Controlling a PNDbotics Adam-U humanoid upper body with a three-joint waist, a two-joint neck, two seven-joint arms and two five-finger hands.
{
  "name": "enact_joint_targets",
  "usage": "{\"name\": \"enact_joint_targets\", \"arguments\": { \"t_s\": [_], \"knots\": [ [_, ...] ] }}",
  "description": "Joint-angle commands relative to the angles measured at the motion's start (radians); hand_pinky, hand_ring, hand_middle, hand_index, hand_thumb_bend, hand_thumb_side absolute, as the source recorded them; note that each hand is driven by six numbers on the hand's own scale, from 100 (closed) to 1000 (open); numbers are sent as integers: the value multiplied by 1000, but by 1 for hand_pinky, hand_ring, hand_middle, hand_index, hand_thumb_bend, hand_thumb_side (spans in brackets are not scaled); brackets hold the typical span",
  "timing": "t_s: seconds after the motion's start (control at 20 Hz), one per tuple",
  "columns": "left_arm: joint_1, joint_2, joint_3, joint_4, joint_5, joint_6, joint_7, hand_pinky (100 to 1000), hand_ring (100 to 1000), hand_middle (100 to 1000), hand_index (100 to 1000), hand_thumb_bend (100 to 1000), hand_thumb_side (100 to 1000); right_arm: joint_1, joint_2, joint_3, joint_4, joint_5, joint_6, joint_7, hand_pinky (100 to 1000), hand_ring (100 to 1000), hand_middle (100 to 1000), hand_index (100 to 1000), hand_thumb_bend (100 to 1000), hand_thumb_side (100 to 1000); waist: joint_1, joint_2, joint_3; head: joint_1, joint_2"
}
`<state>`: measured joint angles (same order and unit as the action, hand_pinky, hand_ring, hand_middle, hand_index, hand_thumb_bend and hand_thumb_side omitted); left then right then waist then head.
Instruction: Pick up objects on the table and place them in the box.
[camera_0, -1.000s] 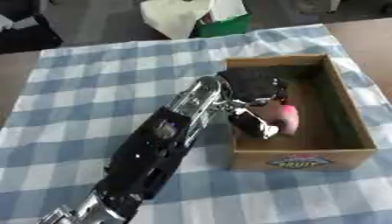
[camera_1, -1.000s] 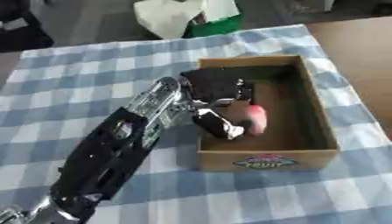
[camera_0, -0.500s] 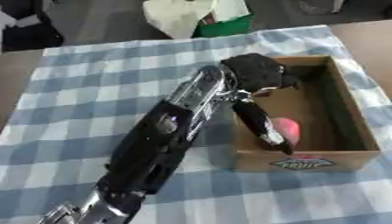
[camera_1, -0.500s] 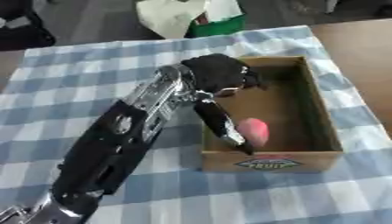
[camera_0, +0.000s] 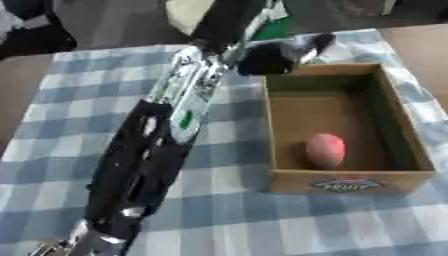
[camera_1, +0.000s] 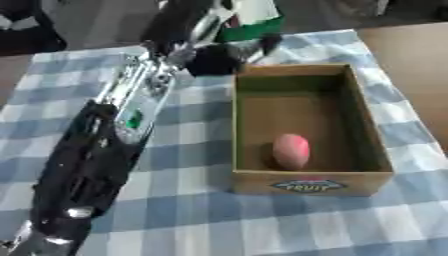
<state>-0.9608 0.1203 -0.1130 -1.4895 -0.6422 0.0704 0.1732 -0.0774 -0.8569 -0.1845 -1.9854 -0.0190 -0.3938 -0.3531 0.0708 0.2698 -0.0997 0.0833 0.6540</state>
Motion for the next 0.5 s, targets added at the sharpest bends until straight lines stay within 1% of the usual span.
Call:
{"name": "enact_joint_targets", "arguments": {
  "t_s": [0.05, 0.15, 0.25, 0.35, 0.5],
  "knots": [
    [27, 105, 61, -124, 356, 58, 119, 511, 597, 660, 830, 100, 836, 11, -10, -18, -15, -4, -16, -26, 856, 890, 845, 947, 100, 1000, -14, -21, 10, -12, 18],
    [73, 156, 98, -193, 508, 65, 174, 510, 594, 659, 832, 100, 826, 22, 3, -20, -15, 1, -26, -36, 856, 893, 845, 948, 100, 1000, -17, -20, 24, -17, 20],
    [121, 195, 138, -263, 615, 56, 242, 512, 593, 654, 827, 100, 824, 33, 19, -21, -15, 5, -35, -45, 856, 895, 844, 949, 100, 1000, -22, -17, 36, -26, 18],
    [173, 228, 174, -334, 680, 37, 317, 507, 593, 654, 828, 100, 835, 41, 39, -20, -15, 8, -44, -49, 857, 896, 844, 949, 100, 1000, -28, -11, 45, -36, 16],
    [259, 263, 223, -434, 708, 10, 406, 503, 593, 652, 824, 100, 833, 52, 69, -17, -15, 9, -60, -52, 855, 896, 841, 946, 100, 1000, -38, -1, 54, -52, 12]
  ]
}}
